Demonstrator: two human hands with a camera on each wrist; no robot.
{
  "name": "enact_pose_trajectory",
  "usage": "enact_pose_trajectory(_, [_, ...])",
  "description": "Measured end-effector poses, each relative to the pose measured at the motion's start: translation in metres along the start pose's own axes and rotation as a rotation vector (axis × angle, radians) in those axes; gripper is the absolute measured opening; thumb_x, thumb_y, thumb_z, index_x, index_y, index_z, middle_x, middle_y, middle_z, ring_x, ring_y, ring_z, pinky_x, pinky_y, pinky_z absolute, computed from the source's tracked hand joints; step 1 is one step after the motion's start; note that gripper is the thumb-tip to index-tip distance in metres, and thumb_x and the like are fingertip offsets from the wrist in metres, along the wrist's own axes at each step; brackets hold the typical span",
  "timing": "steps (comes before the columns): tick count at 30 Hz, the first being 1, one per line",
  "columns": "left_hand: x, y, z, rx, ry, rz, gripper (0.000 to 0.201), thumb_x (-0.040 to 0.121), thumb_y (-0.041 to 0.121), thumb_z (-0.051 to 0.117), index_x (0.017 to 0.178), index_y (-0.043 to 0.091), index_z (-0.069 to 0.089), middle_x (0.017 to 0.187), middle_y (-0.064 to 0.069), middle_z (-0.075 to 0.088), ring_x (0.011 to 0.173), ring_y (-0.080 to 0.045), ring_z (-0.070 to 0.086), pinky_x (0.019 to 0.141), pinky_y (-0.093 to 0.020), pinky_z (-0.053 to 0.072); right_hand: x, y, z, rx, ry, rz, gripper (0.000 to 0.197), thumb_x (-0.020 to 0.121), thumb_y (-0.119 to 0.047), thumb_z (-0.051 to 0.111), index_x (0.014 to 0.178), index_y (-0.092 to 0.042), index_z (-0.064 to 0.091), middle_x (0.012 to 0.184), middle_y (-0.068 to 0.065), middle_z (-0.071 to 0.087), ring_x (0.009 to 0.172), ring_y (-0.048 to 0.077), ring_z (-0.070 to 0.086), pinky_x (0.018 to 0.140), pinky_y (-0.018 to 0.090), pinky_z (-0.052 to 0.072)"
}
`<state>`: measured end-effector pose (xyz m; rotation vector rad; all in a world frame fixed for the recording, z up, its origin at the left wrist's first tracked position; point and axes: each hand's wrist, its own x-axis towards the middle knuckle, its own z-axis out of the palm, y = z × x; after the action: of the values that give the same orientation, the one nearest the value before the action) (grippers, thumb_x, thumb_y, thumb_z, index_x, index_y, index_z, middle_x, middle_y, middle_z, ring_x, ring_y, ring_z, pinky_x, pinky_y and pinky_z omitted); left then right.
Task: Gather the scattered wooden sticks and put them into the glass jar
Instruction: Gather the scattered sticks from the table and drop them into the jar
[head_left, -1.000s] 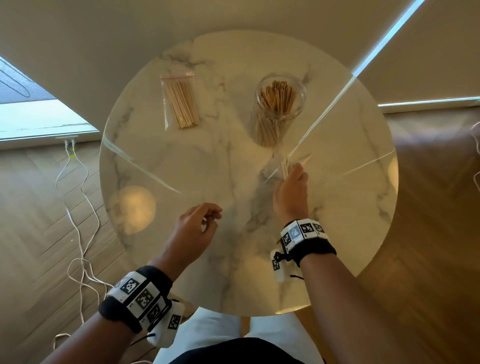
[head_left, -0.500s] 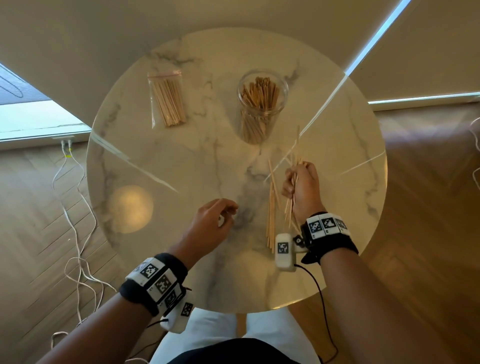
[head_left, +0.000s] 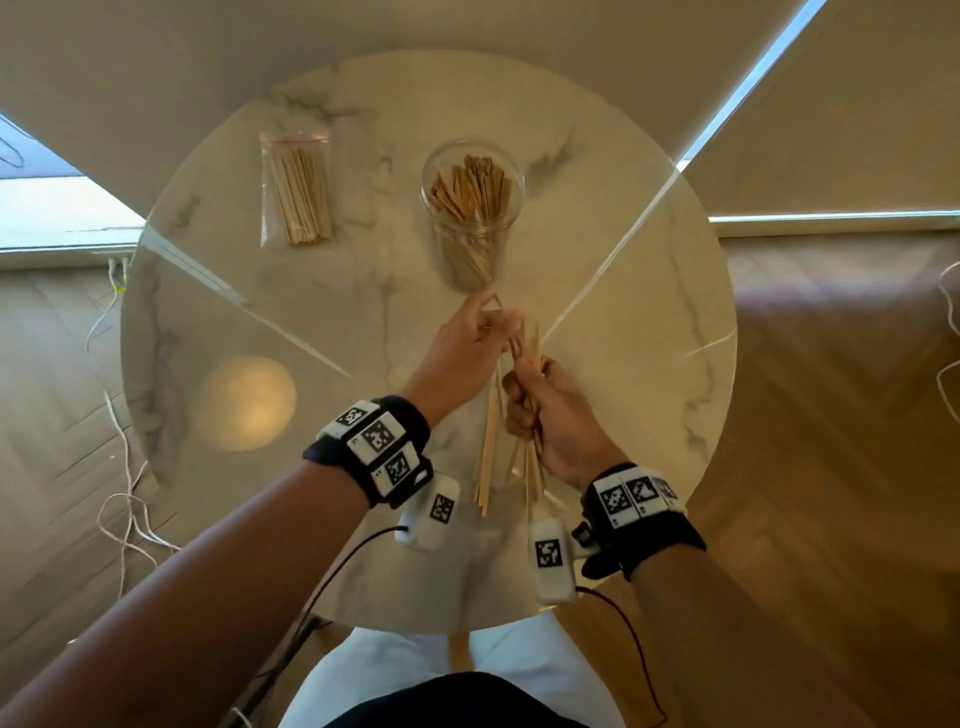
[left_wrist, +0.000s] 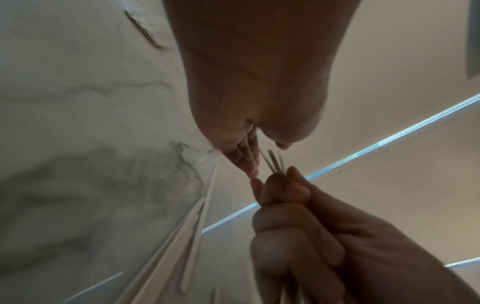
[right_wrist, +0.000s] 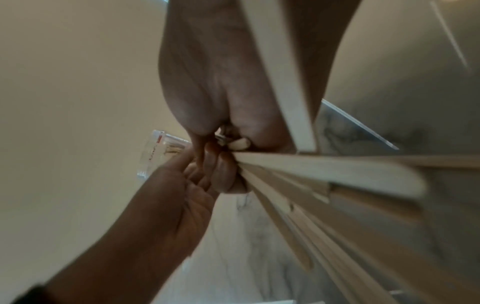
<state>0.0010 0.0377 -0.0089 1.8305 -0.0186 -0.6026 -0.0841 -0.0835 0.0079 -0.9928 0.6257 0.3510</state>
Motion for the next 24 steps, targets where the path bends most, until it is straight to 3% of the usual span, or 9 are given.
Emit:
enact_pose_trajectory(2, [0.002,0.007,0.009,0.024,-0.012,0.027,0.059,0.099,0.05,0.055,0.151,0.025,0.042,0.121,0.007,0.075,0.112,-0.004,0.07,0.103,-0.042,0.055,-0.001,-0.001,-0.003,-0.087,-0.081,0.063,0.013,0.11,-0.025,0.043,0.103,-0.015,0.046,0.071,0.0,0.045,0.05,0.009,0.033,0.047,0.024,0.028])
enact_pose_trajectory(4, [-0.001,0.012,0.014,0.038,-0.03,0.048,0.055,0.1,0.053,0.052,0.15,0.03,0.043,0.126,0.009,0.073,0.117,-0.002,0.067,0.102,-0.042,0.056,-0.001,-0.001,-0.005,-0.156,-0.11,0.087,0.022,0.11,-0.031,0.043,0.095,-0.016,0.048,0.068,-0.001,0.039,0.051,0.01,0.031,0.049,0.026,0.026])
enact_pose_trajectory(8, [-0.018,0.01,0.011,0.087,0.017,0.08,0.048,0.107,0.041,0.051,0.152,0.029,0.043,0.143,0.009,0.061,0.127,-0.002,0.058,0.107,-0.023,0.046,0.009,-0.009,-0.006,-0.061,0.086,-0.041,0.039,0.107,-0.045,0.046,0.075,-0.022,0.045,0.058,-0.004,0.031,0.048,0.011,0.026,0.045,0.025,0.023])
enact_pose_trajectory(10, [-0.036,-0.001,0.005,0.068,0.021,0.034,0.043,0.104,0.043,0.054,0.145,0.029,0.051,0.136,0.009,0.065,0.122,-0.003,0.062,0.106,-0.026,0.048,0.016,-0.02,-0.008,0.119,0.181,-0.121,0.043,0.106,-0.047,0.045,0.072,-0.021,0.044,0.055,-0.004,0.029,0.045,0.011,0.023,0.045,0.027,0.02])
enact_pose_trajectory(13, [-0.067,-0.016,0.003,0.065,-0.117,-0.127,0.05,0.099,0.056,0.056,0.14,0.026,0.055,0.122,0.006,0.072,0.111,-0.008,0.069,0.106,-0.042,0.054,0.025,-0.039,-0.012,0.315,0.245,-0.213,0.045,0.106,-0.05,0.044,0.071,-0.021,0.044,0.055,-0.005,0.027,0.045,0.011,0.021,0.047,0.029,0.017])
enact_pose_trajectory(15, [-0.081,-0.018,0.008,-0.088,-0.26,-0.266,0.065,0.091,0.056,0.061,0.145,0.023,0.047,0.114,-0.002,0.077,0.105,-0.015,0.074,0.103,-0.043,0.056,0.03,-0.047,-0.012,0.366,0.254,-0.248,0.045,0.105,-0.051,0.044,0.071,-0.021,0.043,0.056,-0.005,0.027,0.045,0.011,0.021,0.046,0.029,0.018])
enact_pose_trajectory(17, [-0.085,-0.014,0.014,-0.182,-0.352,-0.306,0.067,0.091,0.047,0.069,0.147,0.026,0.038,0.112,-0.004,0.078,0.104,-0.019,0.075,0.101,-0.039,0.057,0.032,-0.05,-0.008,0.378,0.237,-0.274,0.045,0.106,-0.05,0.045,0.071,-0.021,0.042,0.056,-0.005,0.027,0.046,0.011,0.021,0.045,0.028,0.019])
enact_pose_trajectory(20, [-0.076,-0.012,0.016,-0.153,-0.315,-0.229,0.064,0.091,0.03,0.076,0.145,0.021,0.043,0.108,-0.004,0.078,0.103,-0.018,0.075,0.1,-0.037,0.058,0.032,-0.052,-0.002,0.366,0.212,-0.313,0.044,0.106,-0.048,0.045,0.071,-0.021,0.043,0.056,-0.005,0.028,0.046,0.011,0.022,0.046,0.028,0.018])
enact_pose_trajectory(24, [-0.067,-0.02,-0.006,0.015,-0.158,-0.014,0.035,0.096,0.034,0.07,0.128,0.024,0.06,0.103,0.003,0.079,0.098,-0.009,0.076,0.094,-0.032,0.06,0.031,-0.061,-0.01,0.387,0.234,-0.354,0.045,0.105,-0.049,0.045,0.071,-0.021,0.042,0.057,-0.004,0.029,0.047,0.011,0.024,0.045,0.027,0.021])
